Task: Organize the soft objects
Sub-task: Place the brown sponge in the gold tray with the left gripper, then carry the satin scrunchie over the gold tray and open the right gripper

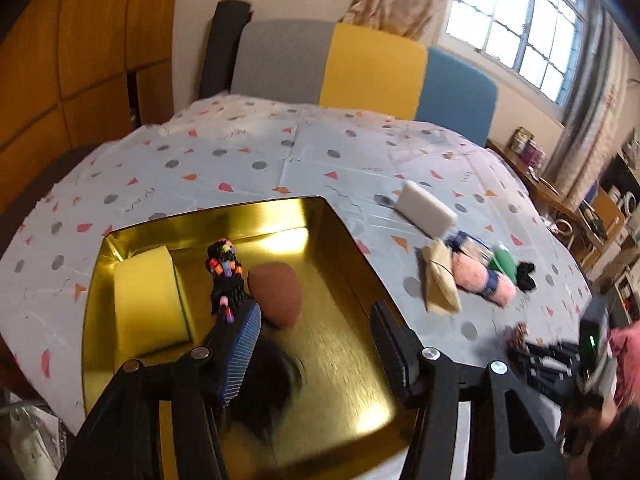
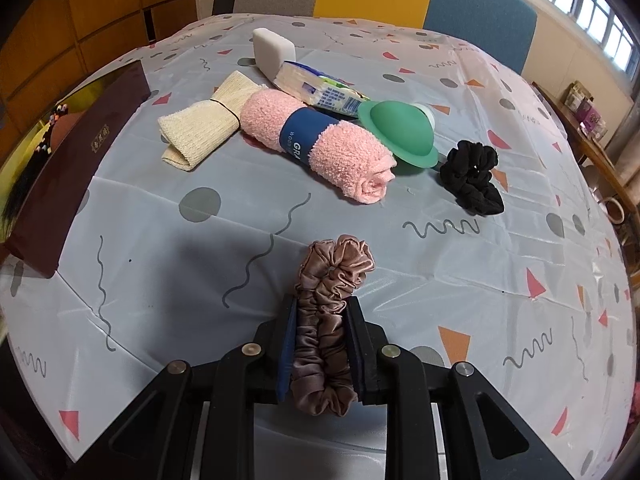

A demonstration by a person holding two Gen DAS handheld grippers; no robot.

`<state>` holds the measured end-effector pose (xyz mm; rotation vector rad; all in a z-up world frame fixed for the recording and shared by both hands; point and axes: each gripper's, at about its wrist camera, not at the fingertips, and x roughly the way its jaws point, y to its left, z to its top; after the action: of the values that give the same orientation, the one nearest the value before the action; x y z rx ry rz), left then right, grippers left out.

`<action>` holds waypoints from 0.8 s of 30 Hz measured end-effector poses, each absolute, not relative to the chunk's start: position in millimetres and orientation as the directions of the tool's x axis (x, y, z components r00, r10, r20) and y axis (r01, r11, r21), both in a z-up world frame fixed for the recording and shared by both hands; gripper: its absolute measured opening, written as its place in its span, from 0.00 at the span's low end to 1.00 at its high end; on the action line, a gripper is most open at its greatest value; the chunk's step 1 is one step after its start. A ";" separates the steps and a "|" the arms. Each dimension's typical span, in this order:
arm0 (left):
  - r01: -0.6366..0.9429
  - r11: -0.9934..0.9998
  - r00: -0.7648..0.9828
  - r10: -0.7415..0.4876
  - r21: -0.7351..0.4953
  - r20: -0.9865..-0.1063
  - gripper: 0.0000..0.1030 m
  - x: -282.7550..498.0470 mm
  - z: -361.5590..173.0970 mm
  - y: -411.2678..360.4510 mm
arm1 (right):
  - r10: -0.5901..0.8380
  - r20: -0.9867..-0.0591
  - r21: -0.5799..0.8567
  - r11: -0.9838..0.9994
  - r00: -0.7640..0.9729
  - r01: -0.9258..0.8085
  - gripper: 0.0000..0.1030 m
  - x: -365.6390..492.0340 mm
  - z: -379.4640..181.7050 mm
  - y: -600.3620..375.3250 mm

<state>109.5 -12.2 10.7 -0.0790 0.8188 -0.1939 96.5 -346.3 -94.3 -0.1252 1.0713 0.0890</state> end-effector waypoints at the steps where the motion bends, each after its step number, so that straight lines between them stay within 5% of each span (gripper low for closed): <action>1: 0.145 0.980 0.670 -0.200 -0.138 -0.715 0.56 100.3 11.4 -12.6 | 0.013 -0.879 -0.057 0.990 0.476 -0.132 0.24 96.6 -94.4 -346.8; 24: 0.116 0.981 0.680 -0.191 -0.154 -0.708 0.56 57.5 -2.0 18.3 | -0.090 -0.884 -0.117 0.993 0.459 -0.031 0.18 98.1 -91.0 -331.9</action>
<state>57.5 18.3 -2.0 -0.0998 0.8054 -0.1726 98.1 -331.9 -91.0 -0.1225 1.0945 -0.0363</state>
